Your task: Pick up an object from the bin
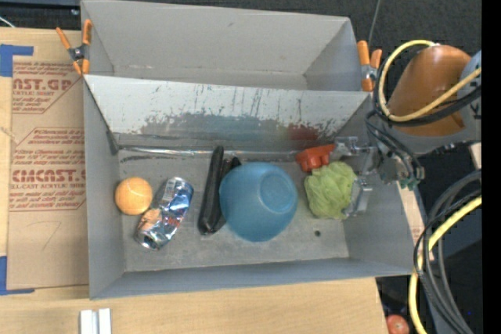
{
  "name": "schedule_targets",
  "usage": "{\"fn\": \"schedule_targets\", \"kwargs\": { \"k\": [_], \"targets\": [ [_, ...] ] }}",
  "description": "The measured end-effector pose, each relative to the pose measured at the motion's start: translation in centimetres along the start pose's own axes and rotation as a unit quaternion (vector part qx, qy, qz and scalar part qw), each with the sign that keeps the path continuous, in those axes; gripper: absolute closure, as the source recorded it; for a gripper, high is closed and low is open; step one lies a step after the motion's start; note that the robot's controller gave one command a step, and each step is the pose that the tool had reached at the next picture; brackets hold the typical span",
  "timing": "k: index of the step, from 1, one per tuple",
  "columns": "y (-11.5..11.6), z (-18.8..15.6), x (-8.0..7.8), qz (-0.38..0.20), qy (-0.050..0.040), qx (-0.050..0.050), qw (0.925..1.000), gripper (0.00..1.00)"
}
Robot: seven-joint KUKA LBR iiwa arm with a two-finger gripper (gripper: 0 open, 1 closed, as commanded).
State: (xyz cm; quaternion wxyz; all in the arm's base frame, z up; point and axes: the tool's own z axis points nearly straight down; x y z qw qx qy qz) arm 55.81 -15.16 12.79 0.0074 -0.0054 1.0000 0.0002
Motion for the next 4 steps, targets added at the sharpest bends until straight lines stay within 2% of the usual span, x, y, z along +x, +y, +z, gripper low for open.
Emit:
{"fn": "schedule_targets", "kwargs": {
  "k": [1,2,3,4],
  "targets": [
    [-0.1,1.8,-0.9,0.041,0.0068,-0.001,0.9991,0.00],
    [-0.4,5.7,1.7,0.152,-0.0014,0.000,0.9883,0.00],
    [0.4,5.8,-0.1,0.122,0.0057,0.000,0.9925,1.00],
    [0.4,5.7,-0.1,0.122,0.0056,0.000,0.9925,1.00]
  ]
}}
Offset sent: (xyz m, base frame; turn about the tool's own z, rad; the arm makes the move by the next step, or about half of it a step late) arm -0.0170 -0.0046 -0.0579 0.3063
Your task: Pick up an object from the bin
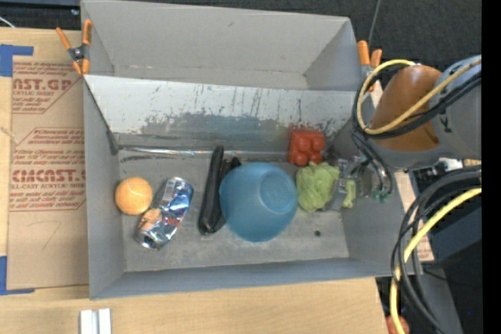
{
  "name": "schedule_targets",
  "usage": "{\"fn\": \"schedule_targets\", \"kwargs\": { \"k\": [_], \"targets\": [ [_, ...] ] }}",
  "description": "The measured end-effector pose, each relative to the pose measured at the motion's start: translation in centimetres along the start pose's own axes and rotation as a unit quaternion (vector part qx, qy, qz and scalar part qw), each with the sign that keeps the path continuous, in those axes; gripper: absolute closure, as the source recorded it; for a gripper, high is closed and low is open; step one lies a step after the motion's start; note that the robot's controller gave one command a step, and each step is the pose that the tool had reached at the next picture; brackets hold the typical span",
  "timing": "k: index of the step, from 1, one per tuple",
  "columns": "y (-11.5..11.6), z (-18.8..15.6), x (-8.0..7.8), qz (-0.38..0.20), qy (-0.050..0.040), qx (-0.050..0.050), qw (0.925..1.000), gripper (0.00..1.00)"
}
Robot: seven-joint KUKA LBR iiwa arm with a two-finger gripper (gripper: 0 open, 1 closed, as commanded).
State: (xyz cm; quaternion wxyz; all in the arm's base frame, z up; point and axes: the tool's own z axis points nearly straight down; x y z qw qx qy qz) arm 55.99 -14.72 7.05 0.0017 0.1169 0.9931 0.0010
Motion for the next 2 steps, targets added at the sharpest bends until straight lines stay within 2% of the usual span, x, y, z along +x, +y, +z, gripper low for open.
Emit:
{"fn": "schedule_targets", "kwargs": {
  "k": [1,2],
  "targets": [
    [0.0,-0.5,0.0,0.000,-0.0001,0.000,1.0000,1.00],
    [0.1,-4.5,0.3,0.000,0.0043,-0.001,1.0000,1.00]
  ]
}}
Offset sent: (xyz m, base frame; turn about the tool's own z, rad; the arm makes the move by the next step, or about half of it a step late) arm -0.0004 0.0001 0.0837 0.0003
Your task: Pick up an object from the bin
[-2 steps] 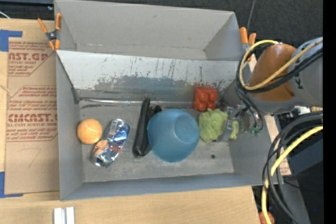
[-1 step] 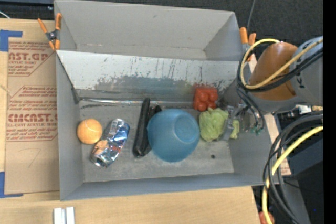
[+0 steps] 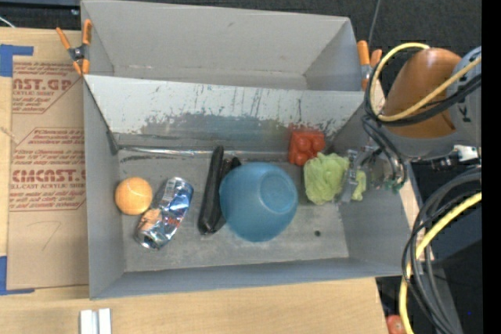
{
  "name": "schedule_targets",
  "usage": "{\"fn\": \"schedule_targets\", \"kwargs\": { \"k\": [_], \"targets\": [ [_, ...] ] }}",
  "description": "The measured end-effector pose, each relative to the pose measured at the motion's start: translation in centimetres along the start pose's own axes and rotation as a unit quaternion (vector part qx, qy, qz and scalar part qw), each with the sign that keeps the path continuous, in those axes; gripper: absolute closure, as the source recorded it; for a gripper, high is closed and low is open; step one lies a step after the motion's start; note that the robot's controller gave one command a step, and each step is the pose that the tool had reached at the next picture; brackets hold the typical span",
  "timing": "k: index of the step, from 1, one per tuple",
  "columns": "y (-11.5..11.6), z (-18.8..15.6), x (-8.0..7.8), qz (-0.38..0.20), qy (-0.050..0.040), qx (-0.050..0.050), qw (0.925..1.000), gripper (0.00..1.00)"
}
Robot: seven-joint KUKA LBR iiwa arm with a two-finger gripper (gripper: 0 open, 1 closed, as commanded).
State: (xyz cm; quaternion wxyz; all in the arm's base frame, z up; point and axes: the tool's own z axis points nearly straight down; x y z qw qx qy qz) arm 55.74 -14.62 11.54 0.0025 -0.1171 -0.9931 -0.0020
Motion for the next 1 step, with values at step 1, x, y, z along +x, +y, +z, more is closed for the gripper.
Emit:
{"fn": "schedule_targets", "kwargs": {
  "k": [1],
  "targets": [
    [0.04,-4.38,-0.27,0.000,-0.0054,0.000,1.0000,1.00]
  ]
}}
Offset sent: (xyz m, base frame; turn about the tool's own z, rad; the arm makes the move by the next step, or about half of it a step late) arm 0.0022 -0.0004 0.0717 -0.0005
